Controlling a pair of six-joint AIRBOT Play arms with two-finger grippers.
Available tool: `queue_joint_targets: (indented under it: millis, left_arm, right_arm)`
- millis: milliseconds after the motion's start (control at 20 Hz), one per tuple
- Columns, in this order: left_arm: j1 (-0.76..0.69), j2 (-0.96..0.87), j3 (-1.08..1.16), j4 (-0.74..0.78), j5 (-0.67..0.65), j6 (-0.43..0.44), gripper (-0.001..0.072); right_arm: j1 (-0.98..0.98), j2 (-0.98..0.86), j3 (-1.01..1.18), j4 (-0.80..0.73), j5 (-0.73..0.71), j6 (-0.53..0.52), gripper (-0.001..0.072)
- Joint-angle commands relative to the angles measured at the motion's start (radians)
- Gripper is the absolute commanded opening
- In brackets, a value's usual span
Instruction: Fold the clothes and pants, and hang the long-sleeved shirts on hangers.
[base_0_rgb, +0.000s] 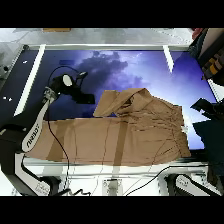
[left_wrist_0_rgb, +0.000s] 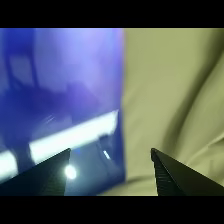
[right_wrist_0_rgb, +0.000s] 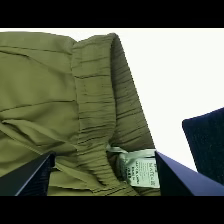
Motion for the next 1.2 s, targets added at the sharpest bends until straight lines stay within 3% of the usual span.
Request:
queue_joint_targets:
  millis: [0, 500, 550, 650, 700, 750, 850, 950, 1050, 1150]
  left_arm:
    - [0.043, -0.016, -0.05, -0.098, -0.069, -0.015, 0.0567]
    - [-0.024, -0.122, -0.05, -0.224, -0.07, -0.002, 0.0558]
    - [-0.024, -0.127, -0.05, -0.224, -0.069, -0.002, 0.0487]
    - [-0.024, -0.127, -0.05, -0.228, -0.055, -0.001, 0.0116]
    - [-0.021, -0.125, -0.049, -0.237, -0.044, 0.0, 0.002]
    - [-0.014, -0.121, -0.047, -0.263, -0.032, 0.014, 0.0013]
    - [0.008, -0.102, -0.024, -0.338, -0.028, 0.058, 0.0012]
    - [0.034, -0.064, 0.022, -0.411, -0.029, 0.075, 0.0012]
    - [0.061, -0.008, 0.079, -0.462, -0.029, 0.074, 0.0012]
    - [0.101, 0.064, 0.133, -0.525, -0.039, 0.074, 0.0012]
  right_arm:
    - [0.0, 0.0, 0.0, 0.0, 0.0, 0.0, 0.0693]
    - [0.0, 0.0, 0.0, 0.0, 0.001, 0.0, 0.0693]
    - [0.0, 0.0, 0.0, 0.0, 0.001, 0.0, 0.0693]
    - [0.0, 0.0, 0.0, -0.002, 0.001, 0.0, 0.0694]
    - [0.0, 0.0, 0.0, -0.017, 0.0, -0.005, 0.0686]
    - [0.0, 0.0, 0.0, -0.055, 0.001, -0.035, 0.0558]
    - [-0.001, 0.0, -0.001, -0.168, 0.019, -0.089, 0.0072]
    - [-0.001, 0.0, -0.019, -0.209, 0.036, -0.142, 0.0035]
    - [0.0, -0.001, -0.069, -0.128, 0.058, -0.278, 0.0024]
    - [0.0, -0.002, -0.123, -0.103, 0.053, -0.292, 0.0024]
